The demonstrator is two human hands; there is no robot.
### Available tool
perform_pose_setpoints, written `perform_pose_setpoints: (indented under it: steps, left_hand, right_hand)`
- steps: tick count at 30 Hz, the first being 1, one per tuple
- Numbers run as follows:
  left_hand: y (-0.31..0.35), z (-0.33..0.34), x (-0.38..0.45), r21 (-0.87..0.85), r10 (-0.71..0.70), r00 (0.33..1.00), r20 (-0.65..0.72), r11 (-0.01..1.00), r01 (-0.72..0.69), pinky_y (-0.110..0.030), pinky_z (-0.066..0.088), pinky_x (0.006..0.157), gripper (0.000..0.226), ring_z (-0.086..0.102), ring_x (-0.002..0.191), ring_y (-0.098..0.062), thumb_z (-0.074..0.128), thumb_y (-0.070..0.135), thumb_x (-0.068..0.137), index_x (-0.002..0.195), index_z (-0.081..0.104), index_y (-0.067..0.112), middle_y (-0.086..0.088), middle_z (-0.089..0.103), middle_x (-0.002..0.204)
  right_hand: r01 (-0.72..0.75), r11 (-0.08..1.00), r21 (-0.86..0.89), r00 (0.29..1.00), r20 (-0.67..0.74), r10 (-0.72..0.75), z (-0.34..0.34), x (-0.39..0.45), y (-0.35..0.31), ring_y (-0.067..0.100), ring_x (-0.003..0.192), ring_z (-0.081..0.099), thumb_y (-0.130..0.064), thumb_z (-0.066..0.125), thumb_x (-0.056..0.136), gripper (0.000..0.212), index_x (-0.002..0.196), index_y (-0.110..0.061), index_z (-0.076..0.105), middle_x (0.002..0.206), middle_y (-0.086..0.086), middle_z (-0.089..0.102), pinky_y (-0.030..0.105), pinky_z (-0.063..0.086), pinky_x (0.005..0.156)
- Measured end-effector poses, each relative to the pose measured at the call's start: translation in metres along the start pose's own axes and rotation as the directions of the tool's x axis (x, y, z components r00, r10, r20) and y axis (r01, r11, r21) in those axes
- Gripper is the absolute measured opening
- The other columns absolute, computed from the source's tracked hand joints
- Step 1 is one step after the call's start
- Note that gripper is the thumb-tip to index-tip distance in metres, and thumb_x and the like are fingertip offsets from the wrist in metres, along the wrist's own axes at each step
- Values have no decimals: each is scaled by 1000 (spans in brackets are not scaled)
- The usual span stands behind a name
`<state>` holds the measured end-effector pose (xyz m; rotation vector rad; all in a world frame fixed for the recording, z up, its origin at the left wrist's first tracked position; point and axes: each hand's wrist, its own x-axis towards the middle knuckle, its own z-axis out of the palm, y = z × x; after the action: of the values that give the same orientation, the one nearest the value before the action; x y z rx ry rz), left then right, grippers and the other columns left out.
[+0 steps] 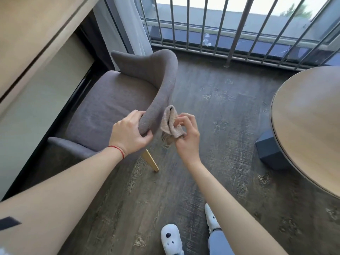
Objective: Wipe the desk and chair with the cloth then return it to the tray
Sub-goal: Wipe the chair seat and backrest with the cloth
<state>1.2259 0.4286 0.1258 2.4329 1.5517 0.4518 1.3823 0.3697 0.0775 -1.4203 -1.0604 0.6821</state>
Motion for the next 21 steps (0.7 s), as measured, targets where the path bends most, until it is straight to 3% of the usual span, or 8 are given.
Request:
perform_pose_setpoints:
  steps: [3, 7, 10, 12, 15, 17, 19, 21]
  left_hand:
    - [1, -1, 0, 1, 1, 1000, 12, 1000, -1, -30, 47, 66, 43, 64, 82, -27, 58, 36, 69, 108, 58, 18, 0, 65, 97]
    - [0, -1, 1, 2, -14, 1000, 24, 1000, 14, -34, 48, 69, 45, 65, 86, -29, 59, 39, 68, 108, 58, 18, -1, 65, 100]
    - [0, -1, 0, 2, -9, 1000, 29, 1000, 9, -35, 49, 70, 47, 65, 87, -29, 59, 43, 69, 109, 57, 19, -1, 65, 101]
    - [1, -2, 0, 0, -16, 1000, 22, 1000, 16, -36, 50, 71, 46, 65, 87, -29, 58, 42, 69, 109, 57, 19, -1, 65, 102]
    - [2, -1, 0, 6, -18, 1000, 21, 1000, 18, -36, 50, 71, 43, 64, 86, -29, 57, 38, 70, 108, 57, 19, 0, 65, 101]
    - [2, -1, 0, 12, -23, 1000, 20, 1000, 23, -36, 49, 70, 44, 64, 86, -30, 57, 37, 69, 109, 58, 18, -1, 65, 101]
    - [2, -1, 0, 9, -28, 999, 16, 1000, 28, -36, 49, 70, 46, 64, 87, -30, 57, 39, 68, 109, 58, 18, -2, 65, 100]
    - [3, -2, -1, -6, -34, 999, 14, 999, 35, -36, 49, 70, 48, 64, 86, -30, 55, 43, 67, 108, 58, 18, -1, 65, 99]
  right_hand:
    - [-10, 1000, 20, 992, -128, 12, 2, 11, -3, 20, 96, 54, 21, 53, 69, 25, 80, -1, 59, 102, 8, 53, 31, 43, 76]
    - [62, 997, -55, 995, -77, -66, 34, 12, -14, 15, 94, 54, 17, 56, 70, 19, 78, 0, 57, 109, 10, 55, 23, 41, 74]
    - [144, 985, -99, 988, 64, -138, 25, 4, -9, 10, 86, 50, 19, 58, 70, 18, 74, 1, 55, 106, 7, 54, 16, 38, 72]
    - [133, 986, -100, 988, 88, -124, 11, 2, -4, 12, 85, 51, 21, 57, 68, 20, 73, 2, 58, 102, 11, 55, 17, 38, 72]
    - [43, 997, -61, 991, -126, -50, 10, 15, -7, 17, 91, 53, 19, 56, 68, 20, 77, 2, 59, 101, 16, 56, 20, 39, 74]
    - [44, 998, -45, 983, -175, -51, 23, 23, -15, 17, 93, 54, 17, 57, 69, 20, 77, -1, 59, 104, 14, 57, 18, 39, 74]
    - [44, 997, -65, 985, -165, -54, 34, 22, -22, 18, 91, 55, 13, 58, 70, 16, 75, -2, 56, 106, 12, 56, 20, 39, 70]
    - [73, 991, -109, 995, -66, -80, 32, 13, -19, 21, 86, 55, 12, 59, 71, 14, 72, 0, 53, 106, 12, 55, 27, 40, 68]
